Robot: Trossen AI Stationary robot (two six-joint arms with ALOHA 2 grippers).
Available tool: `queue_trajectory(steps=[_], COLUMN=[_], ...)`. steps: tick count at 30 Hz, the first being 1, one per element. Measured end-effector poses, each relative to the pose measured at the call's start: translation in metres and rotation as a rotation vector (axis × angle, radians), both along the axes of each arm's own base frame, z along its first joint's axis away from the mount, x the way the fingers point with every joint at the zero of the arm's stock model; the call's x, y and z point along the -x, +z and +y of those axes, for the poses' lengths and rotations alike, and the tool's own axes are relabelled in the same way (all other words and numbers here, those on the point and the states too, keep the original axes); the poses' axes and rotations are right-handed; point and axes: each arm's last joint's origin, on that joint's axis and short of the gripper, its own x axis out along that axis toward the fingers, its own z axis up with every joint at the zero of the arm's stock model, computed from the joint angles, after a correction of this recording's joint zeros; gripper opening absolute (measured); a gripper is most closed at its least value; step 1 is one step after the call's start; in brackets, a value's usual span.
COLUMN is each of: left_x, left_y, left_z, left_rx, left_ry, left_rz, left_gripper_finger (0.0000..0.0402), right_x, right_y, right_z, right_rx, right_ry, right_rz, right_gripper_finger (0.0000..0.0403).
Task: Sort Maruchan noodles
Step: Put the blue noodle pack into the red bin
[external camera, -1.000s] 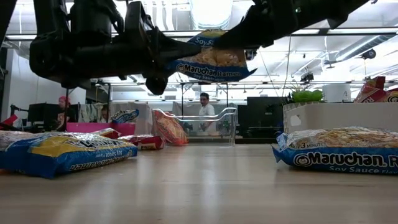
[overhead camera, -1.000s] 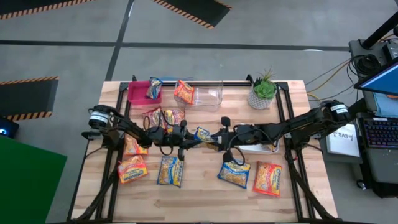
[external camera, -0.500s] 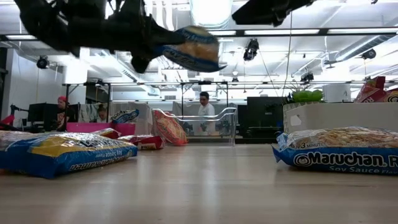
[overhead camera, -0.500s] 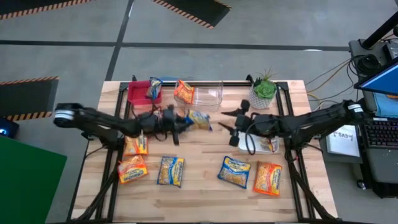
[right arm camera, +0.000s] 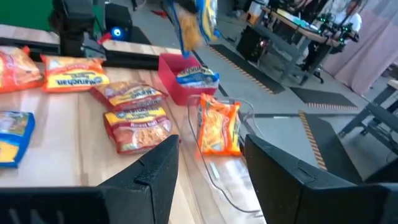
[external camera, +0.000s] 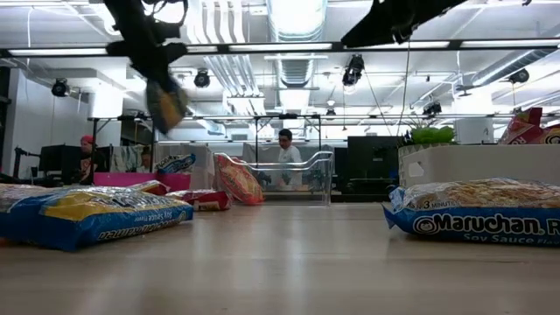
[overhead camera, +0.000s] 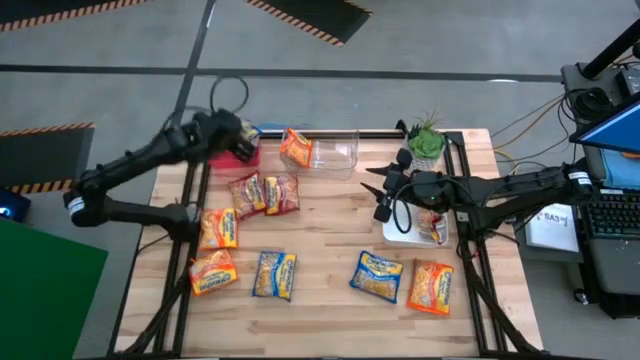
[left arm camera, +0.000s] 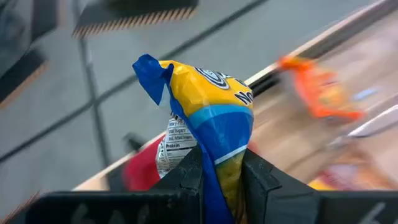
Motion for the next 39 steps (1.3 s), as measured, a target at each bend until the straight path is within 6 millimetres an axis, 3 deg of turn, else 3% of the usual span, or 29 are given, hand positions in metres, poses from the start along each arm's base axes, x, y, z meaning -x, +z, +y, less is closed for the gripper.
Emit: queue_trajectory(steps=[3,6,17,26,29,39], left_x=[0.006,0.007,0.007,0.02,0.028,0.027], left_y=[0.006,0.0,-0.056,-0.066,-0.07,-0.079], left_z=[0.02,0.04,0.1,0.121,0.122,0.124], left_rx=[0.066,0.137,0.376,0.444,0.466,0.438], left_ry=[0.076,0.131,0.226,0.231,0.247,0.244], left_rz=[0.082,0.172,0.345,0.265,0.276,0.256], left_gripper_finger=[0.004,0.004,0.004,0.004,0.004,0.004], right_x=[-0.002,-0.001,0.001,0.001,0.001,0.001], right_y=[-0.005,-0.008,-0.014,-0.015,-0.015,-0.015], right_z=[-0.003,-0.007,-0.01,-0.009,-0.009,-0.01], right_rx=[0.016,0.024,0.0,-0.019,-0.03,-0.032], right_ry=[-0.01,-0.02,-0.034,-0.039,-0.042,-0.044], right_rz=[0.028,0.058,0.12,0.115,0.11,0.109], right_gripper_finger=[0.0174,0.0172,0.0171,0.0171,0.0171,0.0171])
